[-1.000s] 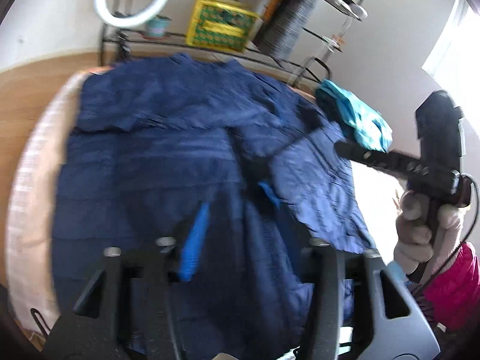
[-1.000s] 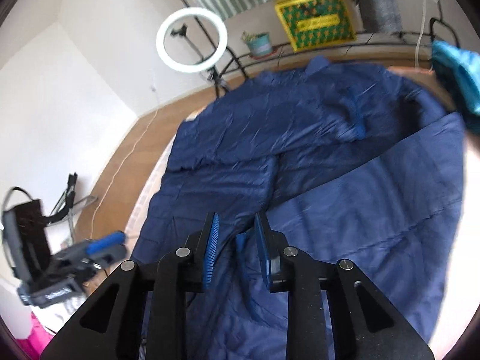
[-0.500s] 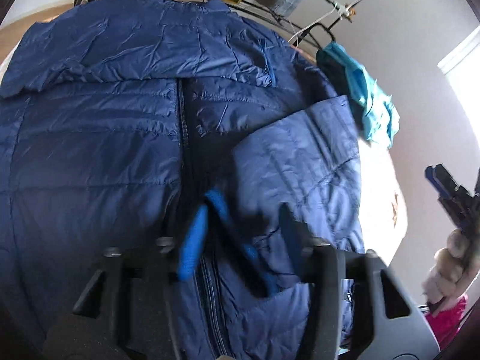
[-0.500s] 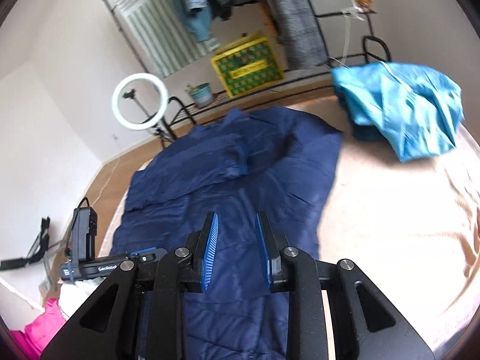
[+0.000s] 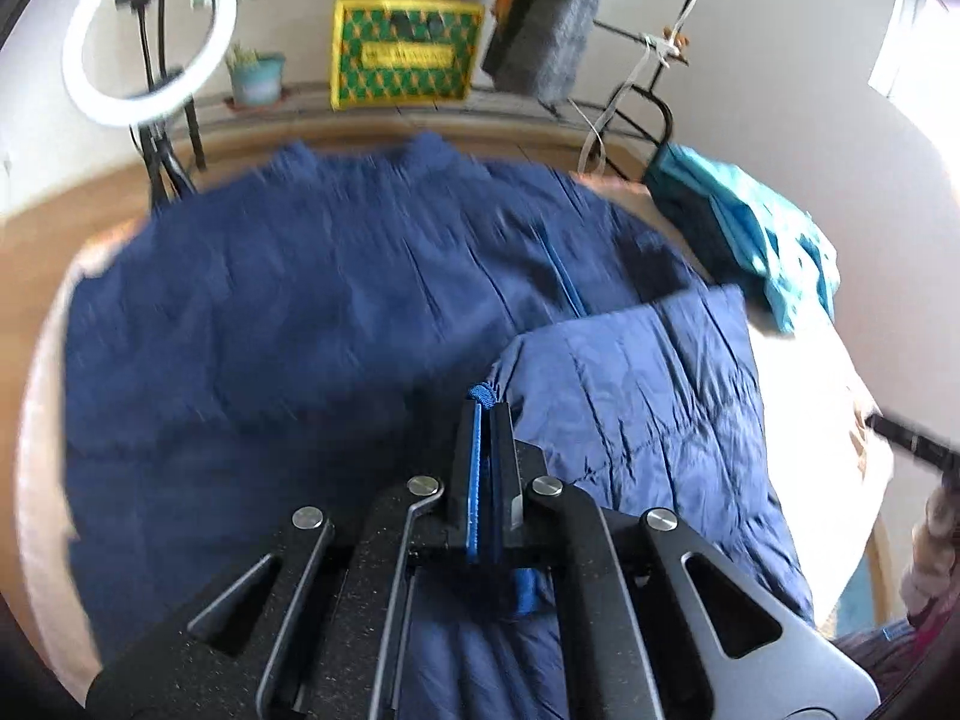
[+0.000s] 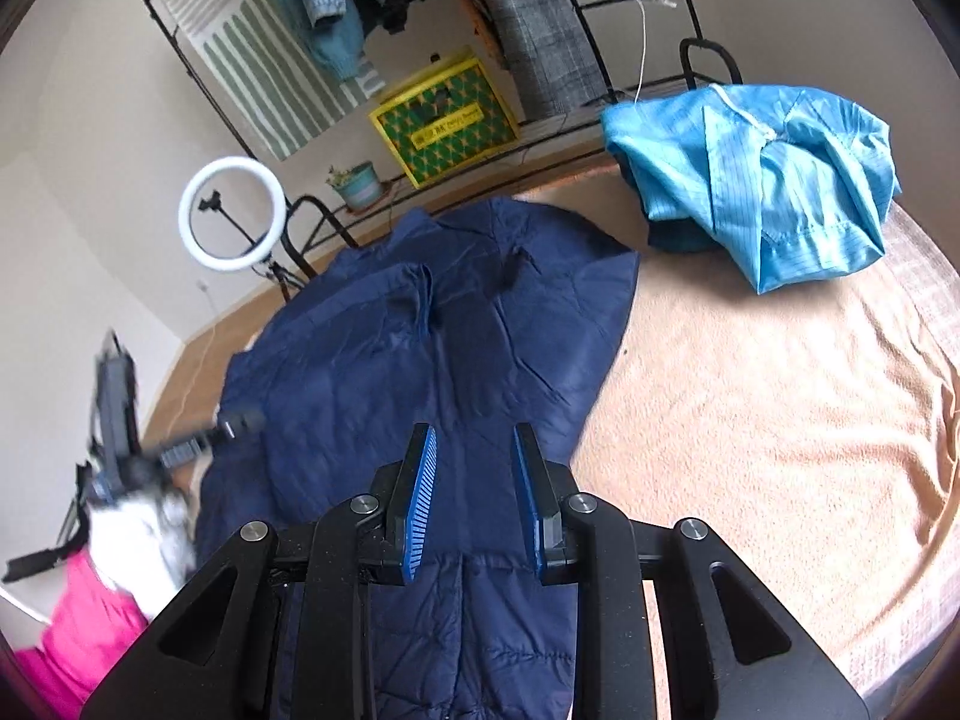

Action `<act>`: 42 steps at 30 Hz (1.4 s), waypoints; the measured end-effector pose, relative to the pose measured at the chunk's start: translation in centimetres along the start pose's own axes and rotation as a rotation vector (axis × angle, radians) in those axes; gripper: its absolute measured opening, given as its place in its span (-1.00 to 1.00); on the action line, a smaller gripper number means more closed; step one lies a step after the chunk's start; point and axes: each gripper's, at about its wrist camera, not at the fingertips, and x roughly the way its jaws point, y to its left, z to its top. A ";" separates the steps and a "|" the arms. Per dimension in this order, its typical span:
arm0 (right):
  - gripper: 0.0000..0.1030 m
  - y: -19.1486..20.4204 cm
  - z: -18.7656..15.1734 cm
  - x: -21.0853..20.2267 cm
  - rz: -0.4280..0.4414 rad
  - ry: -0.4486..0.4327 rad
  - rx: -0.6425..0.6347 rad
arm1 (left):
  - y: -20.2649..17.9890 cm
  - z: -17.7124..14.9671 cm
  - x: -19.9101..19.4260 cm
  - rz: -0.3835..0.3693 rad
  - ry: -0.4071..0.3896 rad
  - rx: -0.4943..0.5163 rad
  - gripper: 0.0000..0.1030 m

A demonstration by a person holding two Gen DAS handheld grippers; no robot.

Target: Fold large clothes

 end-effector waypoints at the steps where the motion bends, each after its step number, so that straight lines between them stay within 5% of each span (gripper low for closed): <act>1: -0.53 0.0 -0.1 0.7 -0.007 0.023 -0.003 | 0.4 1.1 -0.1 0.019 -0.018 0.009 -1.00; 9: -0.53 1.2 -0.6 4.7 -0.030 0.130 -0.061 | 9.0 7.0 0.9 0.121 -0.087 -0.089 -1.00; 18: -0.53 1.4 2.9 11.6 -0.133 0.130 -0.142 | 20.7 6.4 4.3 0.246 -0.042 -0.275 -1.00; 28: -0.53 1.7 4.4 18.3 -0.202 0.138 -0.220 | 22.9 6.3 5.3 0.219 -0.097 -0.243 -1.00; 38: -0.53 1.7 4.3 19.0 -0.242 0.121 -0.199 | 24.5 5.8 8.7 0.261 -0.050 -0.228 -1.00; 42: -0.52 1.6 4.4 19.0 -0.234 0.127 -0.192 | 25.3 5.5 7.0 0.206 -0.074 -0.282 -1.00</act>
